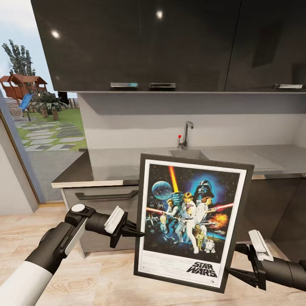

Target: Pick up the poster from the kitchen countertop and hang it on one of the wall nails in the kitchen.

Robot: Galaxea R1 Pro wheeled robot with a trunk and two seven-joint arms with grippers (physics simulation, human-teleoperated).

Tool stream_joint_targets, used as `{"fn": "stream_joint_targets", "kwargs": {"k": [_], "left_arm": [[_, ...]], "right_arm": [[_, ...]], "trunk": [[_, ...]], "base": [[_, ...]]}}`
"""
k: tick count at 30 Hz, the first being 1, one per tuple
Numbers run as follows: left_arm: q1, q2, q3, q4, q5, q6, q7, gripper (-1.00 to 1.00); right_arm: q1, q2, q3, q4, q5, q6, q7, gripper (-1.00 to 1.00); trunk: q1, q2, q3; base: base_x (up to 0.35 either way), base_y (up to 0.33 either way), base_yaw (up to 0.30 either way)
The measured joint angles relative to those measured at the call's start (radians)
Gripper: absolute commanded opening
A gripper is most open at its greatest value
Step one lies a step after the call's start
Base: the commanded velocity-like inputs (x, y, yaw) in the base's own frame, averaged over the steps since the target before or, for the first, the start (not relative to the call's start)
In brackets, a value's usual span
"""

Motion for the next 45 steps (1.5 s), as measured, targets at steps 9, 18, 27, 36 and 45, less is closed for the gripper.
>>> {"fn": "stream_joint_targets", "kwargs": {"k": [9,18,27,36,45], "left_arm": [[0.0,0.0,0.0,0.001,0.0,0.0,0.0,-1.0],[-0.001,0.001,0.001,0.003,-0.003,0.002,0.002,-1.0],[0.0,0.001,0.001,0.007,-0.001,0.003,0.002,-1.0],[0.0,0.0,0.001,0.011,0.0,0.003,0.002,1.0],[0.0,0.0,0.002,0.016,-0.001,0.003,0.003,1.0]], "right_arm": [[0.0,0.0,0.0,0.0,0.0,0.0,0.0,-1.0],[0.0,-0.002,0.0,0.0,0.0,-0.005,-0.001,-1.0],[0.0,-0.001,0.0,0.0,0.001,-0.005,-0.001,-1.0],[0.0,0.0,0.0,0.0,0.0,-0.005,0.0,-1.0],[0.0,0.0,0.0,0.0,0.0,-0.003,-0.001,-1.0]], "trunk": [[0.0,0.0,0.0],[0.0,0.0,0.0],[0.0,0.0,0.0],[0.0,0.0,0.0],[0.0,0.0,0.0]], "base": [[0.0,0.0,0.0],[0.0,0.0,0.0],[0.0,0.0,0.0],[0.0,0.0,0.0],[0.0,0.0,0.0]]}}
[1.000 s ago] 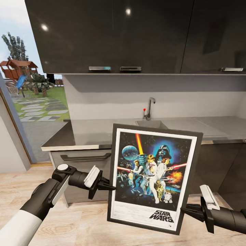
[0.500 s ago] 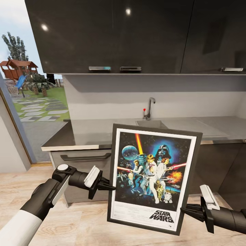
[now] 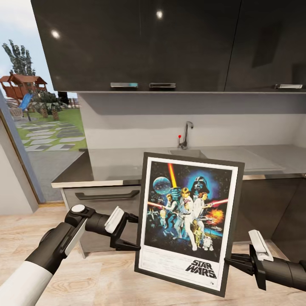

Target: Pick up the poster from the kitchen countertop and hang it on one of the wall nails in the kitchen.

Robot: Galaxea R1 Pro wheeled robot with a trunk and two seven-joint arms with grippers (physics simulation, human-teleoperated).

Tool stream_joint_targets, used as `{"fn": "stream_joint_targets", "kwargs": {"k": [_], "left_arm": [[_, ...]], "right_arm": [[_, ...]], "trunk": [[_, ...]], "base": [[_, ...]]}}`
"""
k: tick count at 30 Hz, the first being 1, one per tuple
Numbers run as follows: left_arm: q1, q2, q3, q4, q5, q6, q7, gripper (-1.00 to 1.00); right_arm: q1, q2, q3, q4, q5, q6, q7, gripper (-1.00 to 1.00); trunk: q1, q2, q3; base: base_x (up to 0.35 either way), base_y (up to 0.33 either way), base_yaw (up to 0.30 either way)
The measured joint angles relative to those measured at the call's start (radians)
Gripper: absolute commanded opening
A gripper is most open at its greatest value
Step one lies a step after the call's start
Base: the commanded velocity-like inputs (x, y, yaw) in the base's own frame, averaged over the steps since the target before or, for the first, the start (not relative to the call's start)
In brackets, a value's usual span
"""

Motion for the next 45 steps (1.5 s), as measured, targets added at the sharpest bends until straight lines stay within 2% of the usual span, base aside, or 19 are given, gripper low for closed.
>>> {"fn": "stream_joint_targets", "kwargs": {"k": [6,11,17,23,27,29,32,35,37,39,41,42,43,45], "left_arm": [[0.0,0.011,0.001,0.016,-0.002,-0.001,0.0,1.0],[0.0,0.078,0.002,0.041,0.0,-0.006,-0.002,1.0],[0.0,0.101,0.002,0.073,0.001,-0.011,-0.003,1.0],[0.0,0.139,0.002,0.107,0.002,-0.059,-0.013,1.0],[0.0,0.148,0.002,0.148,0.002,-0.073,-0.029,1.0],[0.0,0.151,0.003,0.187,0.001,-0.097,-0.034,1.0],[0.0,0.152,0.003,0.282,0.001,-0.178,-0.036,1.0],[0.001,0.146,0.008,0.632,0.007,-0.415,-0.034,1.0],[0.0,0.145,0.008,0.718,0.028,-0.467,-0.033,1.0],[0.0,0.145,0.008,0.836,0.092,-0.544,-0.032,1.0],[0.0,0.14,0.005,0.993,0.205,-0.65,-0.03,1.0],[0.0,0.135,0.006,1.031,0.231,-0.673,-0.029,1.0],[0.0,0.123,0.005,1.084,0.271,-0.707,-0.023,1.0],[0.01,0.104,0.005,1.14,0.318,-0.746,0.041,1.0]], "right_arm": [[0.0,0.0,0.0,0.0,-0.001,0.0,0.0,-1.0],[0.0,0.0,-0.001,0.0,-0.001,0.0,0.0,-1.0],[0.0,-0.001,-0.005,0.0,0.0,0.0,0.0,-1.0],[0.0,-0.002,-0.012,0.0,0.002,-0.004,0.0,-1.0],[0.002,-0.003,-0.013,0.0,0.003,-0.006,0.0,-1.0],[0.003,-0.003,-0.014,0.001,0.003,-0.007,-0.001,-1.0],[0.006,-0.002,-0.014,0.003,0.005,-0.015,-0.002,-1.0],[0.009,-0.002,-0.02,0.012,0.006,-0.04,-0.004,-1.0],[0.009,-0.001,-0.033,0.013,0.006,-0.042,-0.004,-1.0],[0.009,-0.001,-0.058,0.013,0.006,-0.044,-0.005,-1.0],[0.009,0.0,-0.077,0.014,0.005,-0.044,-0.005,-1.0],[0.01,0.0,-0.08,0.014,0.005,-0.045,-0.005,-1.0],[0.01,0.0,-0.084,0.014,0.005,-0.045,-0.005,-1.0],[0.01,0.0,-0.088,0.014,0.005,-0.045,-0.005,-1.0]], "trunk": [[0.0,0.0,0.0],[0.0,0.0,0.0],[0.0,0.0,0.0],[0.0,0.0,0.0],[0.0,0.0,0.0],[0.0,0.0,0.0],[0.0,0.0,0.0],[0.0,0.0,0.0],[0.0,0.0,0.0],[0.0,0.0,0.0],[0.0,0.0,0.0],[0.0,0.0,0.0],[0.0,0.0,0.0],[0.0,0.0,0.0]], "base": [[0.0,0.0,0.0],[0.0,0.0,0.0],[0.0,0.0,0.0],[0.0,0.0,0.0],[0.0,0.0,0.0],[0.0,0.0,0.0],[0.0,0.0,0.0],[0.0,0.0,0.0],[0.0,0.0,0.0],[0.0,0.0,0.0],[0.0,0.0,0.0],[0.0,0.0,0.0],[0.0,0.0,0.0],[0.0,0.0,0.0]]}}
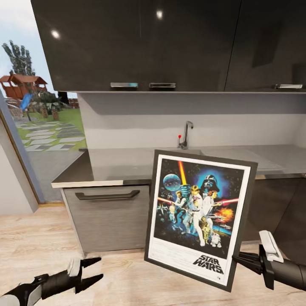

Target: Pick up the poster from the kitchen countertop and hang it on one of the wall nails in the kitchen.

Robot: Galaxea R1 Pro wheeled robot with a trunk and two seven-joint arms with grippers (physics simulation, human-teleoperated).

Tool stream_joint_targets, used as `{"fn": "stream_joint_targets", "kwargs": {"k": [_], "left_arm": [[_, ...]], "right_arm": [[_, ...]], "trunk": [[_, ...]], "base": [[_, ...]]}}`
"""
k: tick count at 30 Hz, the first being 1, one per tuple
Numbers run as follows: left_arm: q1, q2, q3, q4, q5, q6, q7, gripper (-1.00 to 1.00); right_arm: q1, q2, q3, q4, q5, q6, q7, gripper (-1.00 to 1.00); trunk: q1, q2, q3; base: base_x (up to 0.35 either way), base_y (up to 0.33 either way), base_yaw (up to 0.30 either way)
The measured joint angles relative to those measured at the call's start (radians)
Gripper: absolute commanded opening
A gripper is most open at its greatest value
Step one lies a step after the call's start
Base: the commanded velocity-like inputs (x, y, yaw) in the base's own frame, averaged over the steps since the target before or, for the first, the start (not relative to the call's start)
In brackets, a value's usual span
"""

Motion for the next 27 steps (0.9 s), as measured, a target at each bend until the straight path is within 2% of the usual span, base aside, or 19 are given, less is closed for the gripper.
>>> {"fn": "stream_joint_targets", "kwargs": {"k": [1,2,3,4,5,7,8,11,12,13,15,21,25,27], "left_arm": [[0.009,-0.004,0.001,0.008,0.007,-0.006,0.028,1.0],[0.03,-0.012,-0.003,0.019,0.019,-0.014,0.092,1.0],[0.041,-0.019,0.0,0.023,0.025,-0.018,0.125,1.0],[0.091,-0.061,0.001,0.034,0.074,-0.029,0.241,1.0],[0.108,-0.07,0.0,0.036,0.091,-0.031,0.254,1.0],[0.131,-0.08,0.003,0.037,0.145,-0.034,0.274,1.0],[0.142,-0.085,0.004,0.038,0.185,-0.033,0.285,1.0],[0.147,-0.089,0.004,0.039,0.2,-0.03,0.29,1.0],[0.19,-0.108,-0.003,0.04,0.226,-0.028,0.299,1.0],[0.206,-0.127,0.0,0.04,0.263,-0.03,0.311,1.0],[0.221,-0.138,0.006,0.04,0.298,-0.031,0.32,1.0],[0.293,-0.147,0.008,0.038,0.334,-0.032,0.334,1.0],[0.304,-0.148,0.01,0.038,0.339,-0.032,0.336,1.0],[0.308,-0.144,0.011,0.037,0.341,-0.032,0.336,1.0]], "right_arm": [[0.0,0.0,-0.001,0.0,0.0,0.0,0.0,-1.0],[0.0,0.0,-0.002,0.0,0.0,0.0,0.0,-1.0],[0.0,0.0,-0.003,0.0,-0.001,0.0,0.0,-1.0],[0.0,-0.001,-0.004,-0.001,-0.002,0.001,0.001,-1.0],[0.0,-0.001,-0.004,-0.001,-0.002,0.001,0.001,-1.0],[0.0,0.0,-0.004,-0.001,-0.002,0.003,0.001,-1.0],[0.0,0.001,-0.004,-0.001,-0.003,0.004,0.001,-1.0],[0.0,0.002,-0.004,-0.001,-0.003,0.004,0.002,-1.0],[0.0,0.002,-0.004,-0.001,-0.003,0.004,0.001,-1.0],[0.0,0.002,-0.004,-0.001,-0.003,0.005,0.001,-1.0],[0.0,0.002,-0.004,-0.001,-0.003,0.005,0.001,-1.0],[0.0,0.002,-0.005,-0.001,-0.003,0.005,0.001,-1.0],[0.0,0.002,-0.013,-0.001,-0.002,0.005,0.001,-1.0],[0.0,0.002,-0.033,-0.002,-0.002,0.005,0.001,-1.0]], "trunk": [[0.0,0.0,0.0],[0.0,0.0,0.0],[0.0,0.0,0.0],[0.0,0.0,0.0],[0.0,0.0,0.0],[0.0,0.0,0.0],[0.0,0.0,0.0],[0.0,0.0,0.0],[0.0,0.0,0.0],[0.0,0.0,0.0],[0.0,0.0,0.0],[0.0,0.0,0.0],[0.0,0.0,0.0],[0.0,0.0,0.0]], "base": [[0.0,0.0,0.0],[0.0,0.0,0.0],[0.0,0.0,0.0],[0.0,0.0,0.0],[0.0,0.0,0.0],[0.0,0.0,0.0],[0.0,0.0,0.0],[0.0,0.0,0.0],[0.0,0.0,0.0],[0.0,0.0,0.0],[0.0,0.0,0.0],[0.0,0.0,0.0],[0.0,0.0,0.0],[0.0,0.0,0.0]]}}
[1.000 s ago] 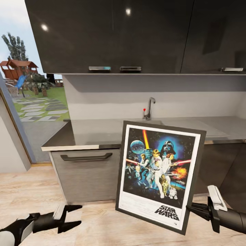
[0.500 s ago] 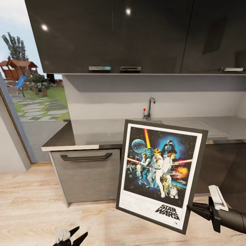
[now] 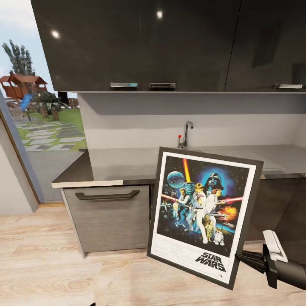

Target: Pick up the poster from the kitchen countertop and hang it on one of the wall nails in the kitchen.

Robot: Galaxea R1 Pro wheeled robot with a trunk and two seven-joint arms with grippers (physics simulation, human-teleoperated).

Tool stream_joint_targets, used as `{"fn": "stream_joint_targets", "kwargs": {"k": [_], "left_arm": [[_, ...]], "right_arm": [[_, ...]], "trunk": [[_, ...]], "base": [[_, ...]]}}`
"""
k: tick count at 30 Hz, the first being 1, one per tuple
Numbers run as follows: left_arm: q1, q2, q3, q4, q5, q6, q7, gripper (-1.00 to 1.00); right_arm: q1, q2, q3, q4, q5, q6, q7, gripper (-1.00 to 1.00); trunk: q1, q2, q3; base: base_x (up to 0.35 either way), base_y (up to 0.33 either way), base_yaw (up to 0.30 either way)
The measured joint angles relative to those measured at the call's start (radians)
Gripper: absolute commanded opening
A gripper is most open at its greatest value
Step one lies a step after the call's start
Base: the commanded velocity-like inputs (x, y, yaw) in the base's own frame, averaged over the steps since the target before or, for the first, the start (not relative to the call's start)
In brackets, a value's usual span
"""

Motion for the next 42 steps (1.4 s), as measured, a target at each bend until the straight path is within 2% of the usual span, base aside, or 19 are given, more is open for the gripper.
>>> {"fn": "stream_joint_targets", "kwargs": {"k": [1,3,18,32,42], "left_arm": [[0.002,0.02,0.004,0.0,0.002,0.001,0.0,1.0],[0.004,0.033,0.001,0.0,0.002,0.001,0.0,1.0],[0.005,0.082,0.0,0.0,0.002,0.002,-0.005,1.0],[0.006,0.09,-0.002,0.0,0.001,0.005,-0.002,1.0],[0.006,0.089,-0.002,0.0,0.002,0.006,-0.001,1.0]], "right_arm": [[0.0,0.0,-0.017,0.0,0.0,0.0,0.0,-1.0],[0.0,0.0,-0.023,0.0,-0.001,0.0,0.0,-1.0],[0.0,0.001,-0.028,0.0,-0.002,0.0,0.0,-1.0],[0.0,0.002,-0.028,0.0,-0.002,0.0,0.0,-1.0],[0.001,0.002,-0.028,-0.001,-0.002,0.001,0.0,-1.0]], "trunk": [[0.0,0.0,0.0],[0.0,0.0,0.0],[0.0,0.0,-0.012],[0.0,0.0,-0.024],[0.0,0.0,-0.026]], "base": [[0.0,0.0,0.0],[0.0,0.0,0.031],[0.0,0.0,0.183],[0.0,0.008,0.221],[0.0,0.243,0.127]]}}
